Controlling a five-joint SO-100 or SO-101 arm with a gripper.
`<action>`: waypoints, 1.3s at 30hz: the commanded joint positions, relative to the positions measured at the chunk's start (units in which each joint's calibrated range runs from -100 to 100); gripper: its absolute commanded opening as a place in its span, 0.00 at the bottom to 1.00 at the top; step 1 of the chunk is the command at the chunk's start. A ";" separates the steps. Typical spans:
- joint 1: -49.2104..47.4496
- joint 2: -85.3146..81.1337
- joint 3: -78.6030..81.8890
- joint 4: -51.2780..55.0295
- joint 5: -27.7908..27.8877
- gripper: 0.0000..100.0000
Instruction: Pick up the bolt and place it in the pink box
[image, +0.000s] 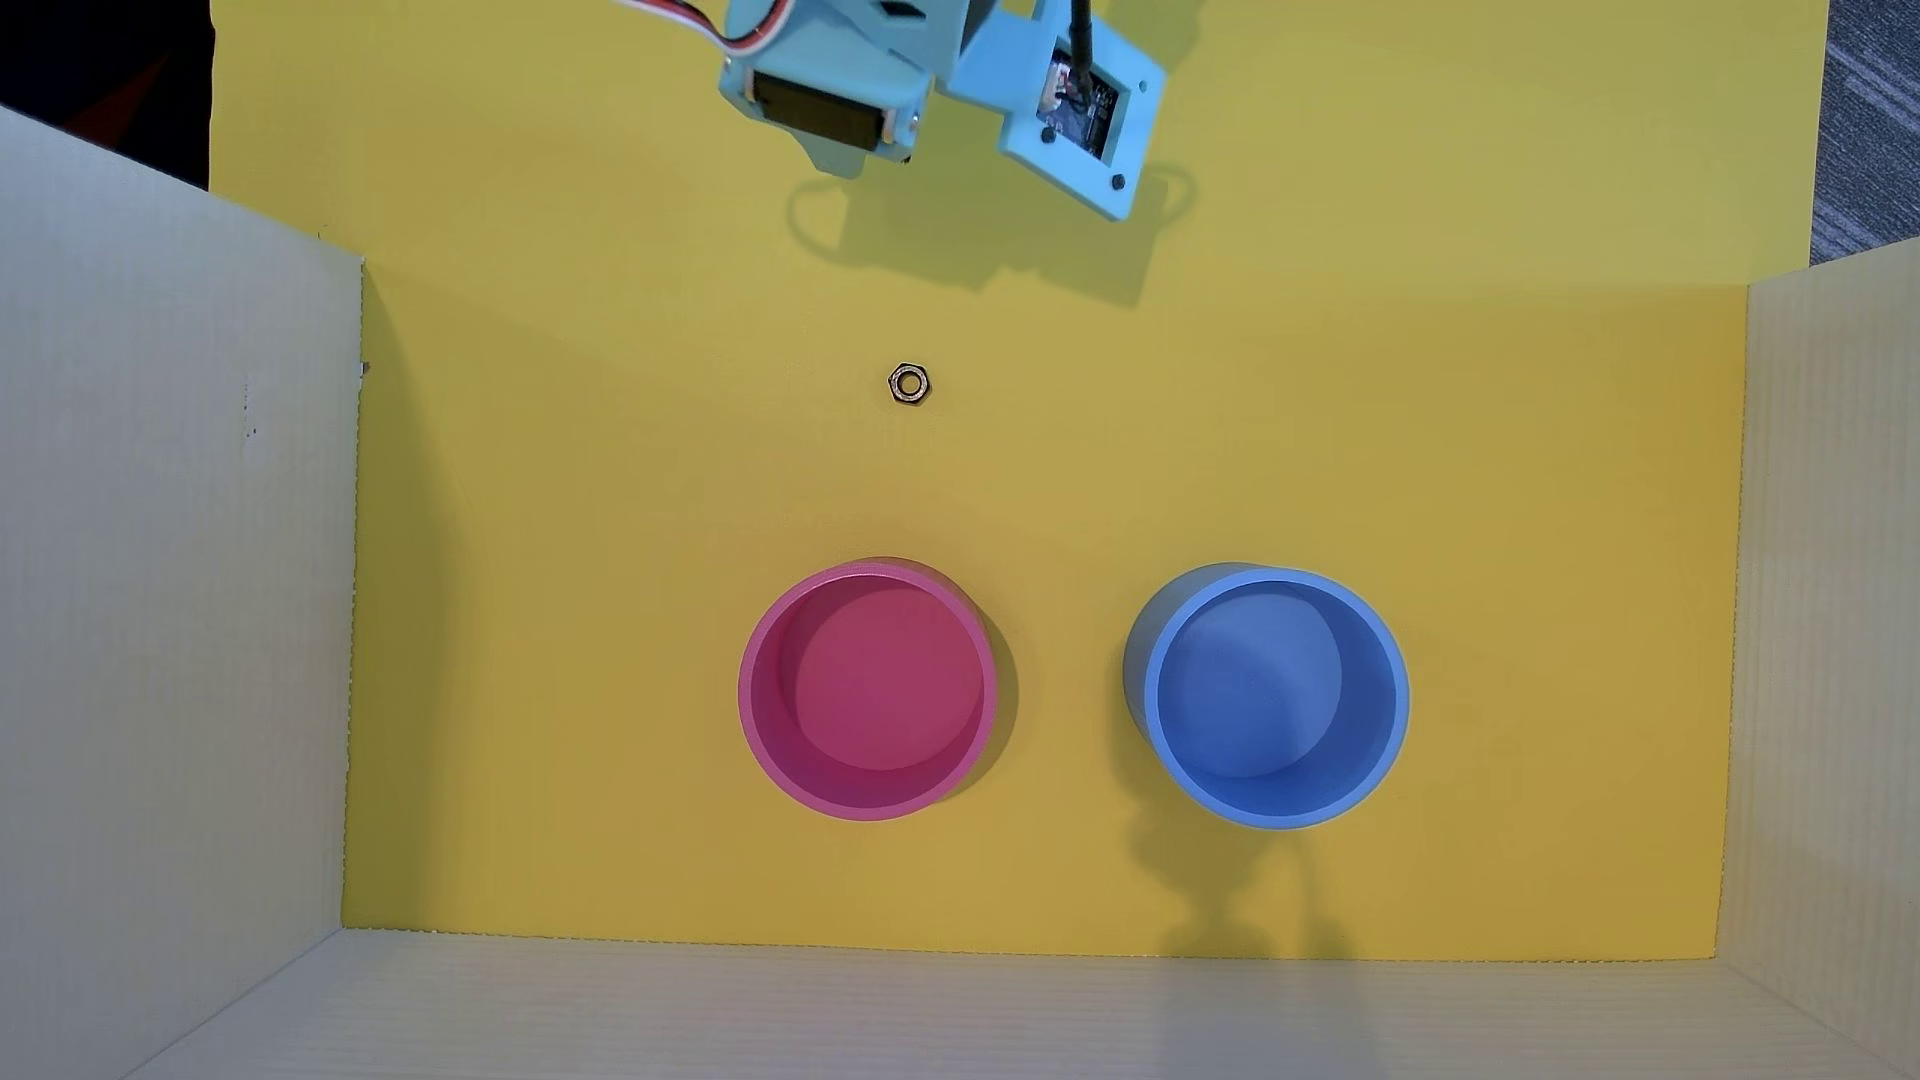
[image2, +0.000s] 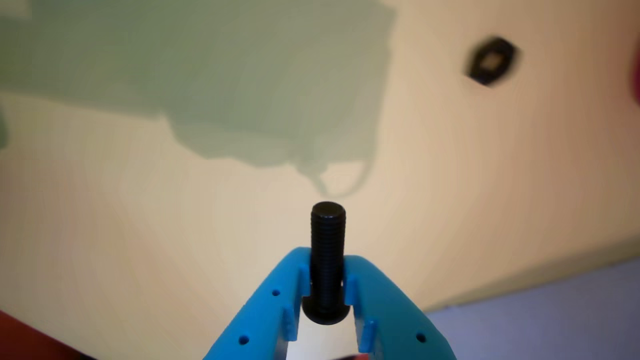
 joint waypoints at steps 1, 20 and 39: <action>-2.27 0.00 -5.17 0.97 -1.25 0.01; -14.19 6.56 -24.08 -0.31 -8.60 0.01; -14.19 47.89 -68.58 0.54 -10.99 0.01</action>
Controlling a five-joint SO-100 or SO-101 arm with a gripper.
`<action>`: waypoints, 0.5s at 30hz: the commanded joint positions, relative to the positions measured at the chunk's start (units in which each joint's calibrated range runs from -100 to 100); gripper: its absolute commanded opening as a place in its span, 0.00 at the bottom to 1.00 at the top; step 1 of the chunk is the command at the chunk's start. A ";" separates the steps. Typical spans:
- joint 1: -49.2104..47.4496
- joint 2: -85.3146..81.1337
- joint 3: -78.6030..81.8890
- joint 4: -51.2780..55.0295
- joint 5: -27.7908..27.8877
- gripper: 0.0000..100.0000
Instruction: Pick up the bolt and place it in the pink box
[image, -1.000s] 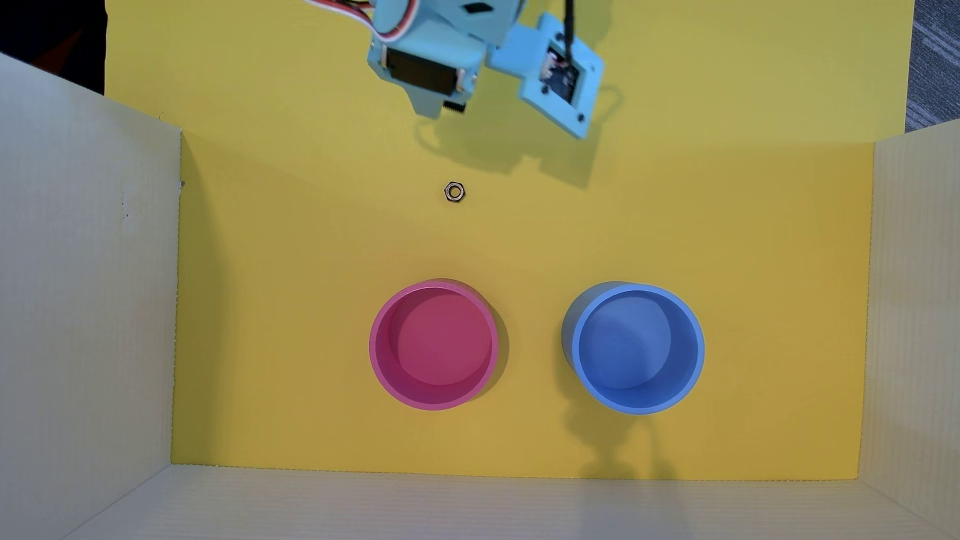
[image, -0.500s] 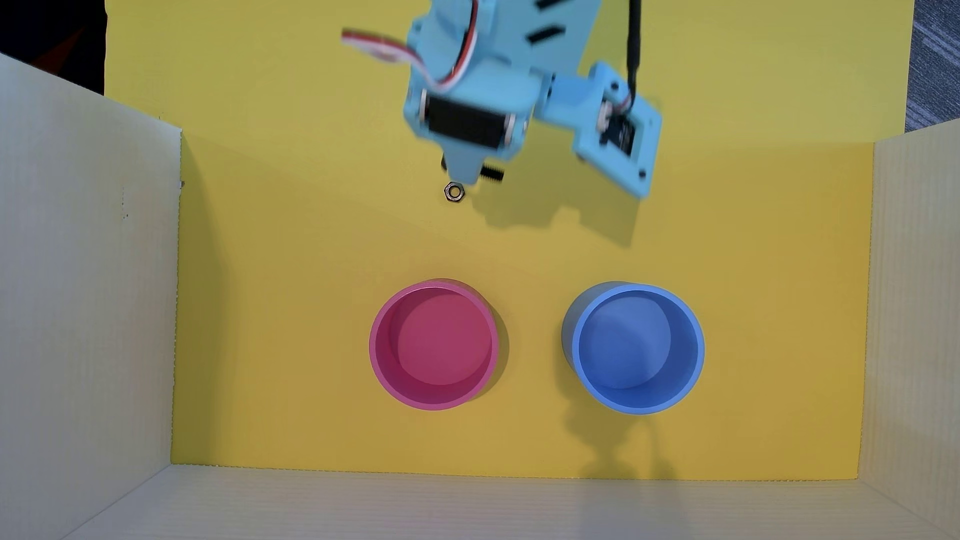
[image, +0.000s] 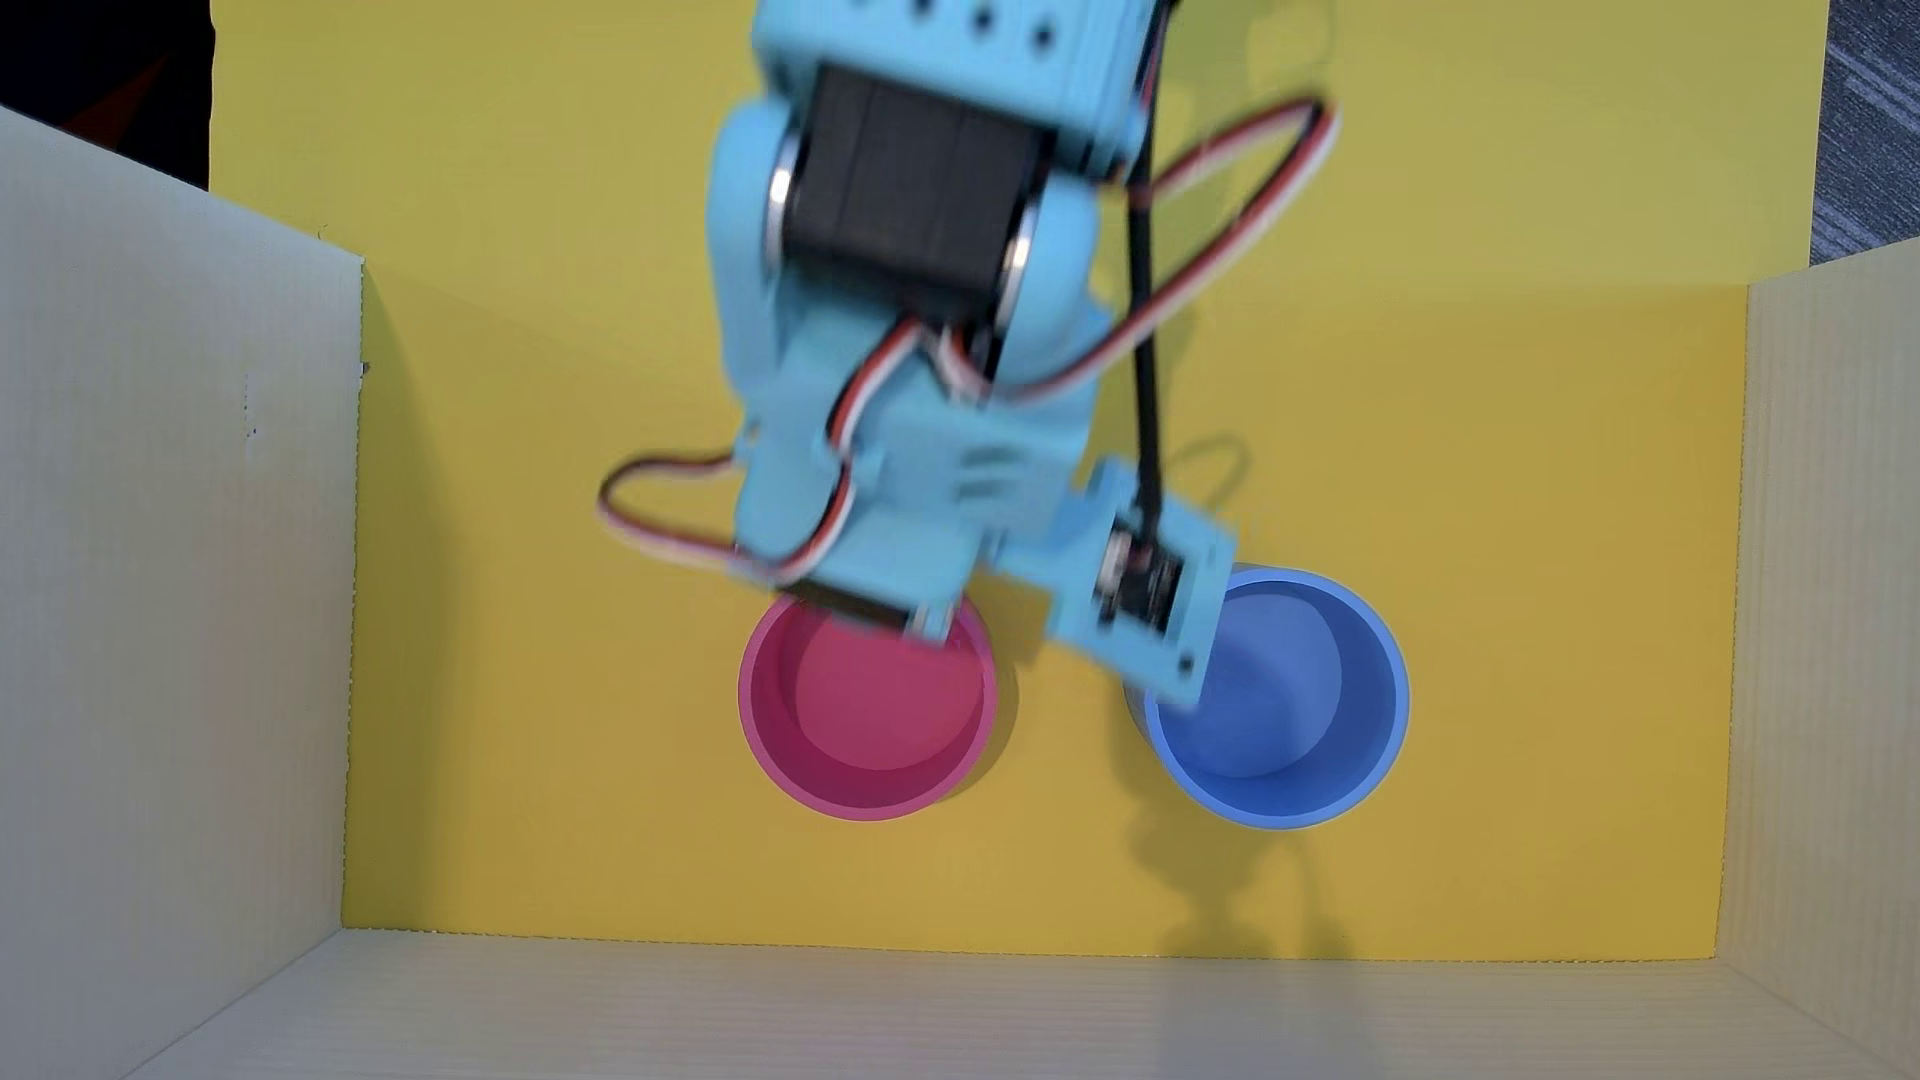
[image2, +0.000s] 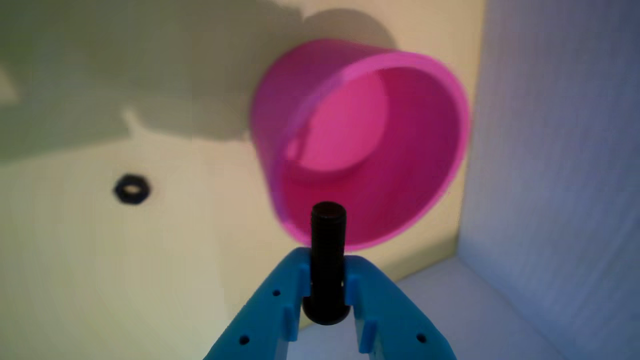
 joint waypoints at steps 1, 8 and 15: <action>-0.19 3.90 -8.05 0.12 -0.44 0.01; -1.00 10.89 -13.20 0.12 -1.43 0.02; -1.07 12.23 -13.48 2.69 -1.23 0.14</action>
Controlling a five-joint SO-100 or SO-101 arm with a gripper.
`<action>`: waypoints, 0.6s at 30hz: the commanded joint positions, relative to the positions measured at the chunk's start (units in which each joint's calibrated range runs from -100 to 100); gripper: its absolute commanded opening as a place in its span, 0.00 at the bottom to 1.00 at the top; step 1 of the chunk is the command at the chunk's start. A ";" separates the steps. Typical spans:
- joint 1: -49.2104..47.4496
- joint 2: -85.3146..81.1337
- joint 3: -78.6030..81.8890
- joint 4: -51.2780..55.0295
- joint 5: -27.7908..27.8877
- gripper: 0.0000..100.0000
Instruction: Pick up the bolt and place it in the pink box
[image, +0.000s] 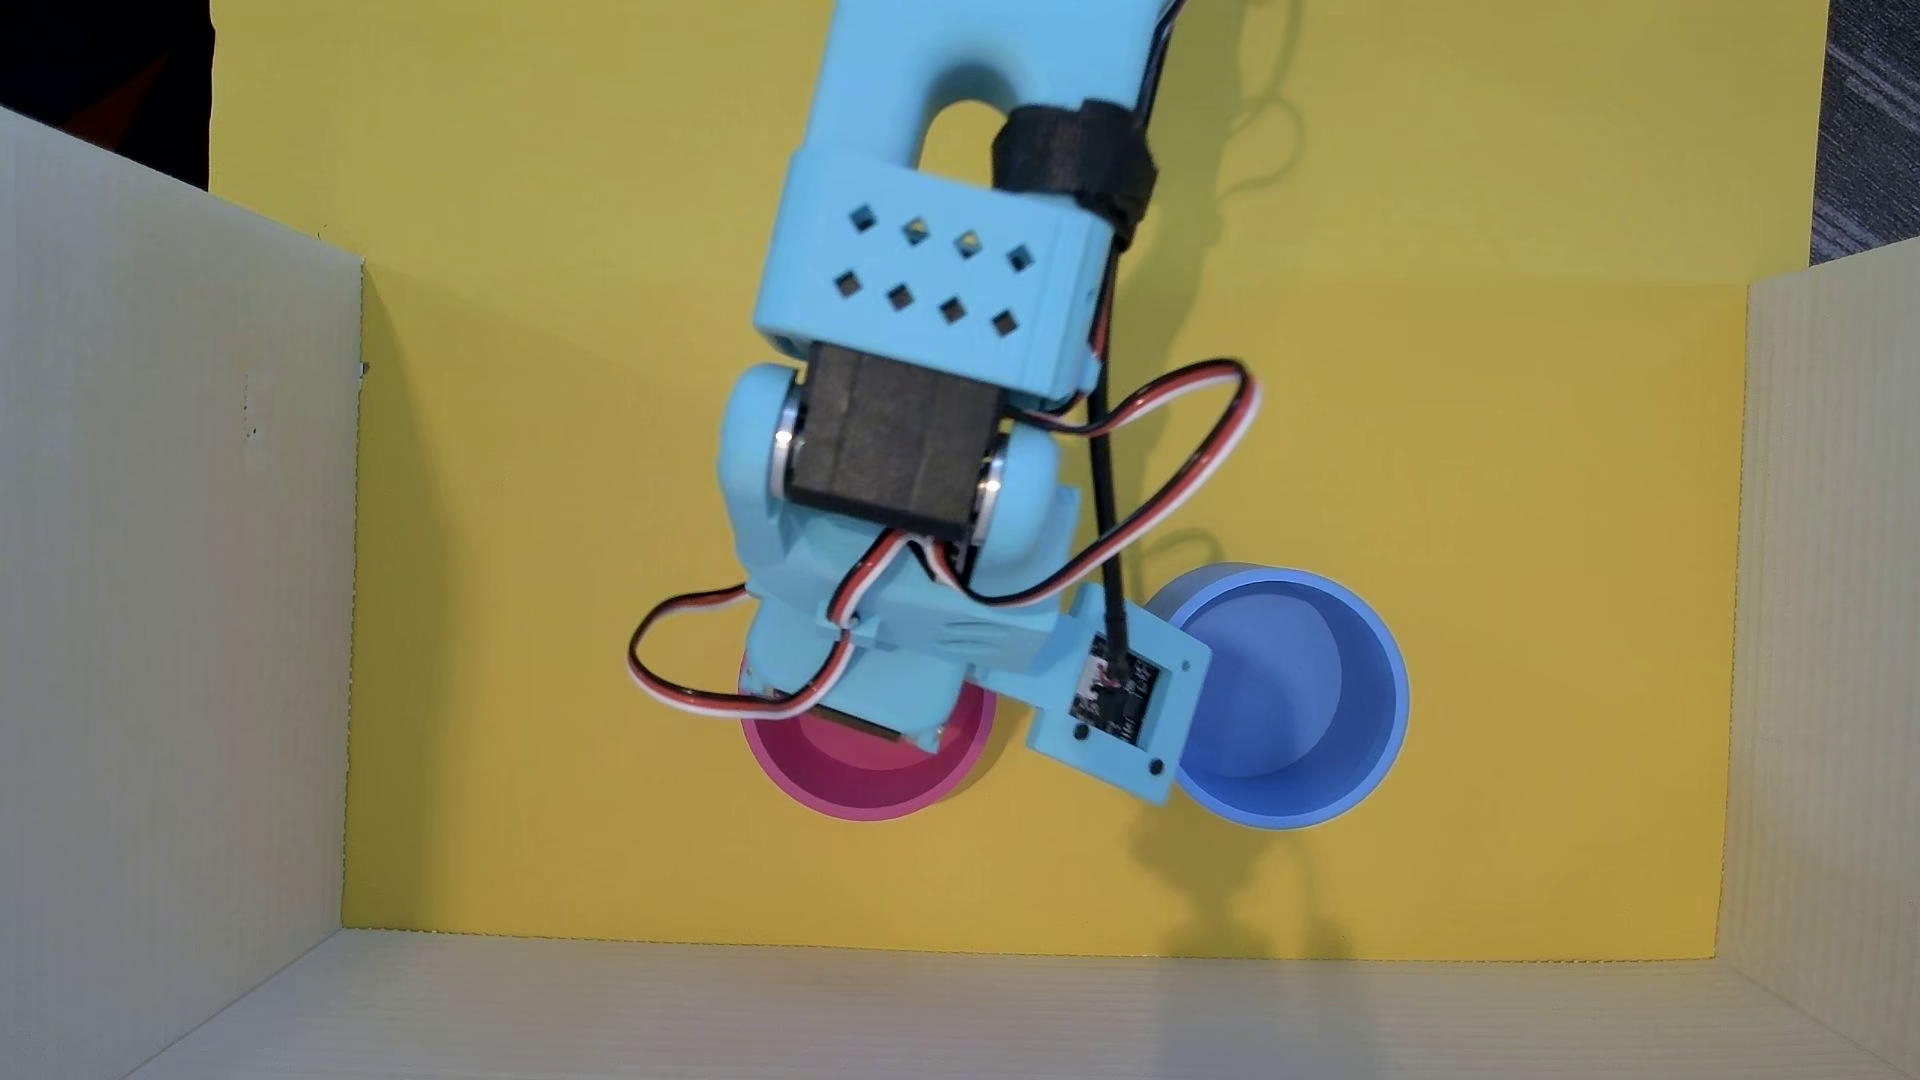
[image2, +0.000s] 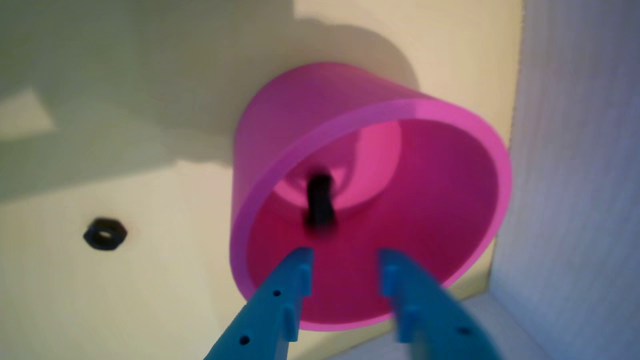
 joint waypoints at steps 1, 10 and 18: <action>-0.20 -0.98 -2.84 1.58 0.09 0.10; -0.27 -13.95 1.68 6.21 0.09 0.02; -3.65 -44.59 25.38 3.46 2.07 0.02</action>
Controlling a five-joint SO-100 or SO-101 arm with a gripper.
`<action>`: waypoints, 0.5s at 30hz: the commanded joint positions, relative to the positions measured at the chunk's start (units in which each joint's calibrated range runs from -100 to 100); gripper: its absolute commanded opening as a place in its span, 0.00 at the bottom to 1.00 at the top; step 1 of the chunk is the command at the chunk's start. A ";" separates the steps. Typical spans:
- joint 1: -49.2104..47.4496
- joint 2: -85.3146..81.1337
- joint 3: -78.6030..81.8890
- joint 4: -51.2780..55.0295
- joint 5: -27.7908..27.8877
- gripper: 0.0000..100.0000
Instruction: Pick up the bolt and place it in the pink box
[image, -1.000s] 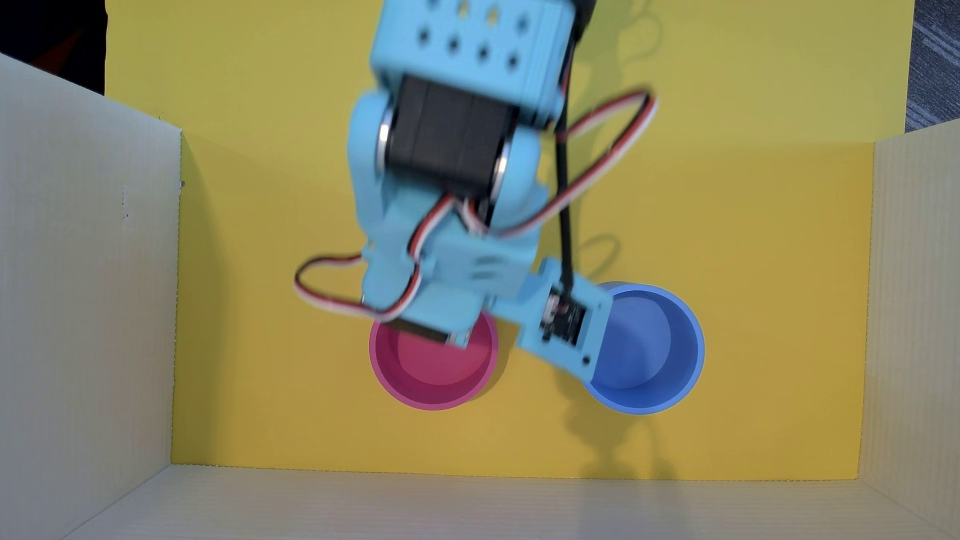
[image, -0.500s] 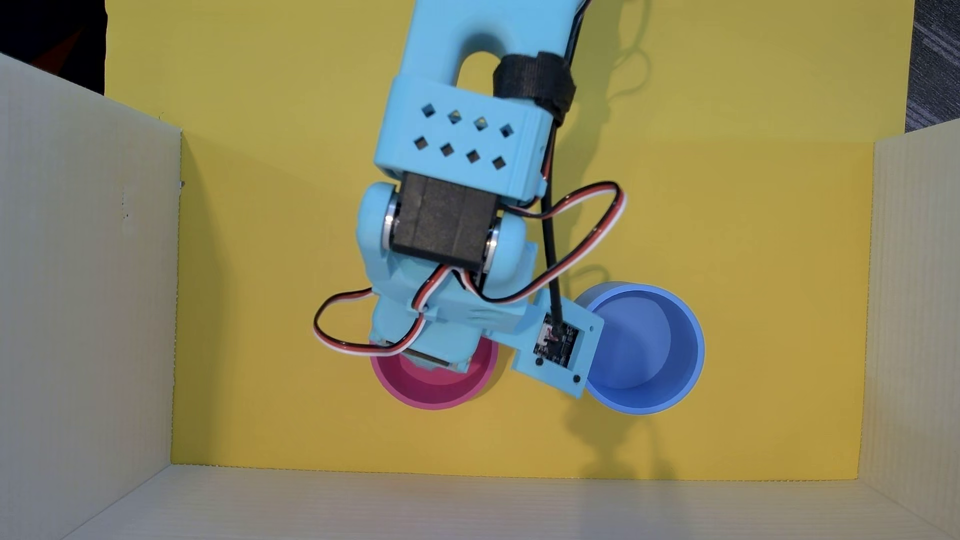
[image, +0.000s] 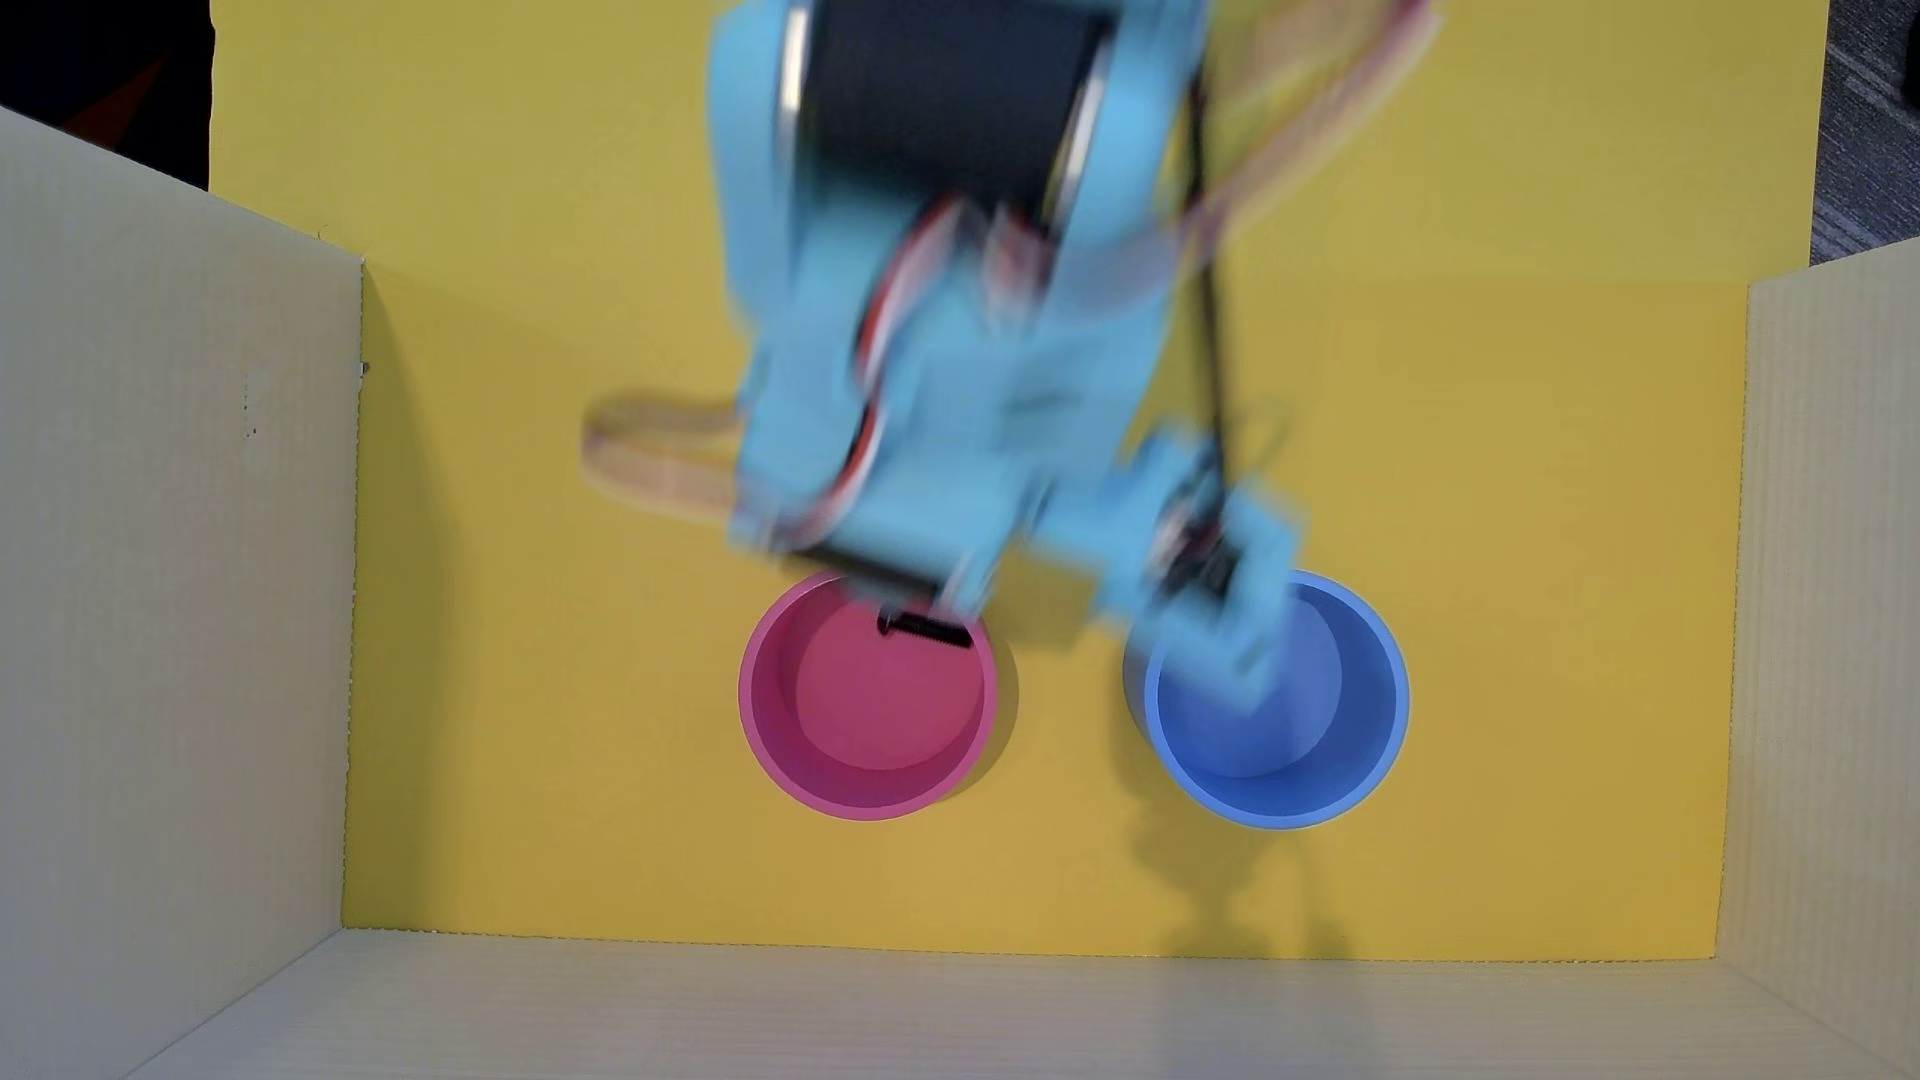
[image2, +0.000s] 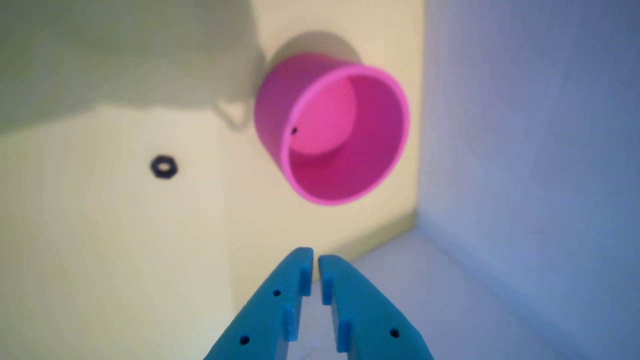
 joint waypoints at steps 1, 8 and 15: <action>-2.35 -17.27 13.14 -2.96 0.51 0.02; -5.73 -44.46 41.01 -10.51 0.25 0.01; -9.71 -69.54 60.91 -10.86 -0.01 0.01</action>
